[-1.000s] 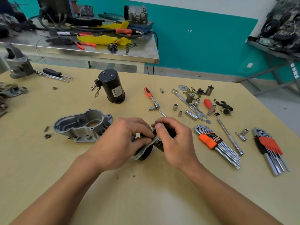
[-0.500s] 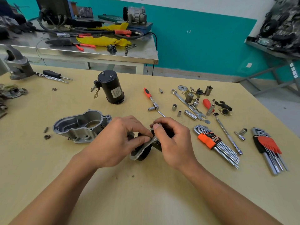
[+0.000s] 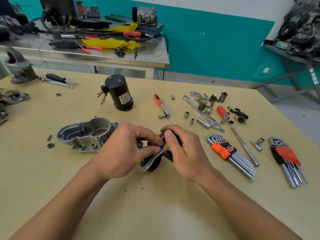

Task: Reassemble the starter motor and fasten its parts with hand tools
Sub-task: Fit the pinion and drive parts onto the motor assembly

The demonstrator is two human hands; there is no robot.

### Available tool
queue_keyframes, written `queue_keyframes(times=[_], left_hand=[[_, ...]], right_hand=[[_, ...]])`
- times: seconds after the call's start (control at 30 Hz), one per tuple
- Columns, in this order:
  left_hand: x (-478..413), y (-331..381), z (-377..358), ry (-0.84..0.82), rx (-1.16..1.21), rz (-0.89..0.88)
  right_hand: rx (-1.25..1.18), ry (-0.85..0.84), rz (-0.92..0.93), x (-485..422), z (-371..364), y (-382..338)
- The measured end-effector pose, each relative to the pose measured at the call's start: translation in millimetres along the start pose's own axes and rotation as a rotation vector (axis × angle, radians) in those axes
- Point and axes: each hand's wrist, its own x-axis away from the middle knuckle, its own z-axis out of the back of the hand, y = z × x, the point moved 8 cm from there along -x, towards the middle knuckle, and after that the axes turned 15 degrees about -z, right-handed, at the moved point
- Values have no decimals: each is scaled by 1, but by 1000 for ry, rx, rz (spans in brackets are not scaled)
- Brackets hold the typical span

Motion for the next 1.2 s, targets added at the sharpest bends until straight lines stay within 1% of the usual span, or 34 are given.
queue_keyframes(times=[0.07, 0.13, 0.2, 0.27, 0.4, 0.57, 0.67, 0.77, 0.97, 1.1, 1.2], left_hand=[[0, 1, -1, -13, -11, -3], [1, 3, -2, -32, -34, -14], [1, 4, -3, -49, -53, -29], [1, 4, -3, -50, -62, -39], [0, 1, -2, -43, -54, -37], [1, 2, 0, -56, -40, -66], [1, 1, -1, -33, -18, -68], [2, -2, -2, -11, 13, -57], [4, -10, -1, 6, 85, -17], [6, -17, 5, 40, 80, 9], [7, -21, 2, 27, 91, 31]], right_hand=[[120, -1, 47, -1, 0, -4], [166, 23, 77, -1, 1, -6], [134, 71, 81, 1, 3, -4], [82, 101, 44, 1, 4, 1], [25, 100, -4, 0, 2, 4], [-24, 55, -69, -1, -2, 5], [-61, 46, -98, -3, 2, 6], [-91, 48, -124, -6, 8, 11], [-102, -2, -186, -6, 6, 16], [-170, -69, -292, -10, 4, 23], [-256, -140, -360, -10, 3, 25]])
